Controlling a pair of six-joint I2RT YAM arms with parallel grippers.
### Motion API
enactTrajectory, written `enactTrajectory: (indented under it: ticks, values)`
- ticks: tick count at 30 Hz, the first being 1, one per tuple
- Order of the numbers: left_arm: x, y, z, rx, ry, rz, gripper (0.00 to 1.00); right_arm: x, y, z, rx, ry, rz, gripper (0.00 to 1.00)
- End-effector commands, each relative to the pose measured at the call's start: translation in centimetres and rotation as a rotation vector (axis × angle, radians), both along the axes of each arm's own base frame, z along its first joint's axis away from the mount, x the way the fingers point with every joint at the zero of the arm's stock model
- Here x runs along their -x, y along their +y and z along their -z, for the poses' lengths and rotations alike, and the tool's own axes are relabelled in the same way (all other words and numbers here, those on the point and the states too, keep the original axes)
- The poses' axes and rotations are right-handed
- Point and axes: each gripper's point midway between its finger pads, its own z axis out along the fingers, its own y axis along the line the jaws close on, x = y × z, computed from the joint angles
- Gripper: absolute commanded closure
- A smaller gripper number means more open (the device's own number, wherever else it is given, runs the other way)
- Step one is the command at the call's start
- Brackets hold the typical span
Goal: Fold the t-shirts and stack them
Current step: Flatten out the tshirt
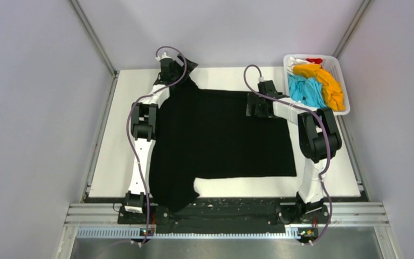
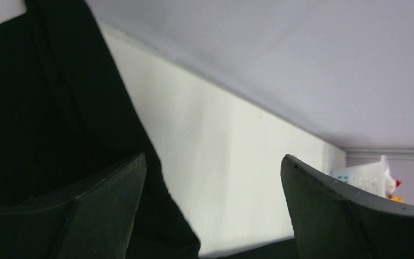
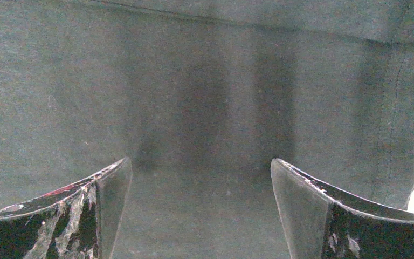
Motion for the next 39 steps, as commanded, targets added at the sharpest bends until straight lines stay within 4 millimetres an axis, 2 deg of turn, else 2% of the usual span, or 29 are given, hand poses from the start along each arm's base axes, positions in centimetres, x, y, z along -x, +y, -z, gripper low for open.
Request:
enactTrajectory:
  ticks: [1, 5, 9, 11, 12, 16, 25, 39]
  values:
    - [-2.5, 0.4, -6.1, 0.107, -0.195, -0.037, 0.01, -0.3, -0.3, 0.7, 0.033, 0.023, 0.007, 0.01]
    - [-1.8, 0.9, -8.2, 0.053, -0.219, -0.026, 0.01, -0.5, -0.4, 0.6, 0.04, 0.022, 0.012, 0.01]
    - [0.5, 2.5, -9.0, -0.084, -0.17, -0.065, 0.01, -0.3, -0.5, 0.9, 0.044, 0.03, 0.013, 0.01]
    - [2.0, 3.7, -8.3, -0.152, -0.114, -0.1, 0.01, -0.1, -0.5, 1.2, 0.046, 0.037, 0.011, 0.01]
    - [2.9, 4.3, -7.1, -0.183, -0.071, -0.112, 0.01, 0.0, -0.5, 1.3, 0.047, 0.041, 0.01, 0.01]
    - [4.8, 5.6, -6.2, -0.283, 0.004, -0.128, 0.01, 0.4, -0.6, 1.6, 0.049, 0.052, 0.007, 0.01]
    - [4.5, 4.9, -2.6, -0.269, 0.099, -0.093, 0.01, 0.7, -0.6, 1.9, 0.047, 0.063, 0.002, 0.01]
    - [4.1, 3.7, -0.1, -0.191, 0.145, -0.073, 0.01, 1.0, -0.7, 2.0, 0.05, 0.068, 0.01, 0.01]
